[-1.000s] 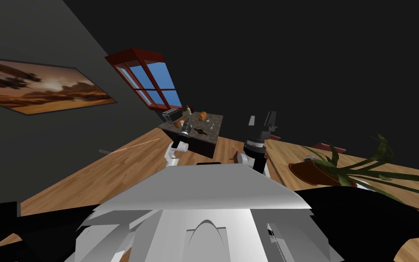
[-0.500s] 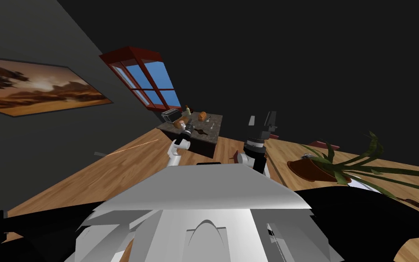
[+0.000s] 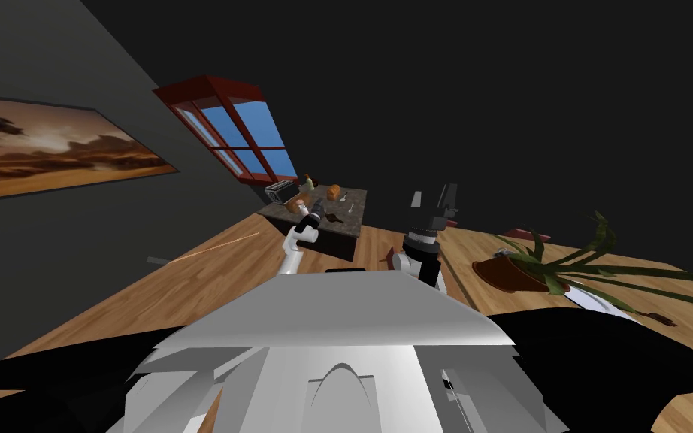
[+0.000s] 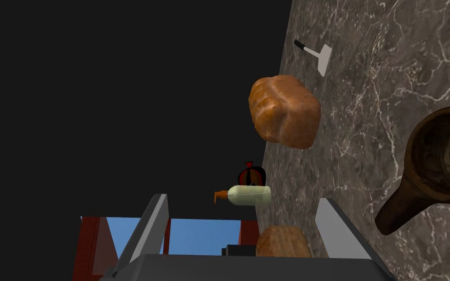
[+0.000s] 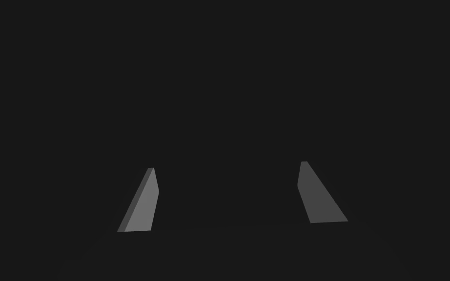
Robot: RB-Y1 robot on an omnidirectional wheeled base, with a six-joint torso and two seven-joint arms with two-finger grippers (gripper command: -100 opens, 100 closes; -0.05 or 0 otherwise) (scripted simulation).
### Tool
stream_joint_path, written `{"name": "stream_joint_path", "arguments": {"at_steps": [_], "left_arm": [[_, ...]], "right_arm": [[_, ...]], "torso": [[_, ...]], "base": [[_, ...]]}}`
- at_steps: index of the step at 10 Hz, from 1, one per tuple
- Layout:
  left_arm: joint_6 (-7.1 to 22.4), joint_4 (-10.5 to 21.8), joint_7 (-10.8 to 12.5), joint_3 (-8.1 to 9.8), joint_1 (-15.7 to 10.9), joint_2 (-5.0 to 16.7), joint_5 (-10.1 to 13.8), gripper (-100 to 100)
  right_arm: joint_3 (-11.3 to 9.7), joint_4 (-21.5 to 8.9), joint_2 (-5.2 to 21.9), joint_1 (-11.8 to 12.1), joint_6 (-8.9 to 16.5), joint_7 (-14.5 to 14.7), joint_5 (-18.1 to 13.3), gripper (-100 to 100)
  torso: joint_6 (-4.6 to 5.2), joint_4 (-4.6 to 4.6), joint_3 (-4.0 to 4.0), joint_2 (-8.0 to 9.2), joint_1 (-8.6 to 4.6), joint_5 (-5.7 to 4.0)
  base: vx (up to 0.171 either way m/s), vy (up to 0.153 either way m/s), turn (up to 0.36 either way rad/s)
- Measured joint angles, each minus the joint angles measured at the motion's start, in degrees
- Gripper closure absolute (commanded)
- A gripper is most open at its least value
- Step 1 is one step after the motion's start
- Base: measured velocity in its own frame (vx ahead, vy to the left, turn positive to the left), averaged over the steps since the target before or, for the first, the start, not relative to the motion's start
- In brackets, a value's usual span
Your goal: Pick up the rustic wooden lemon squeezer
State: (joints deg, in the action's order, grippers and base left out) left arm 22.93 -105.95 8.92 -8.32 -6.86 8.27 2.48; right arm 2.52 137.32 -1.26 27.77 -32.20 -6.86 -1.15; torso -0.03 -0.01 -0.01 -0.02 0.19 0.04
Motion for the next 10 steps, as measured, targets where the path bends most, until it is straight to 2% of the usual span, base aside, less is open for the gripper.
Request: {"name": "stream_joint_path", "arguments": {"at_steps": [7,8,9,10], "left_arm": [[9.82,5.19,4.13,-2.05,-6.13,-0.5,1.19,-100],[11.41,6.28,4.82,-2.35,-7.45,-0.51,1.58,-100],[12.58,8.67,5.79,-2.9,-9.1,-0.81,1.87,-100],[13.85,8.88,6.39,-3.16,-9.62,-0.78,2.14,-100]], "right_arm": [[0.0,0.0,0.0,0.0,0.0,0.0,0.0,0],[0.0,0.0,0.0,0.0,0.0,0.0,0.0,0],[0.0,0.0,0.0,0.0,0.0,0.0,0.0,0],[0.0,0.0,0.0,0.0,0.0,0.0,0.0,0]], "torso": [[-0.03,0.0,0.0,-0.01,-0.06,-0.01],[-0.01,0.0,0.0,0.0,-0.06,-0.01],[-0.01,-0.01,-0.01,-0.01,0.0,0.0],[-0.04,0.0,0.0,-0.01,0.01,0.01]], "base": [[-0.001,0.041,-0.043],[-0.006,0.063,-0.078],[0.0,0.059,-0.031],[-0.011,0.051,-0.029]]}}
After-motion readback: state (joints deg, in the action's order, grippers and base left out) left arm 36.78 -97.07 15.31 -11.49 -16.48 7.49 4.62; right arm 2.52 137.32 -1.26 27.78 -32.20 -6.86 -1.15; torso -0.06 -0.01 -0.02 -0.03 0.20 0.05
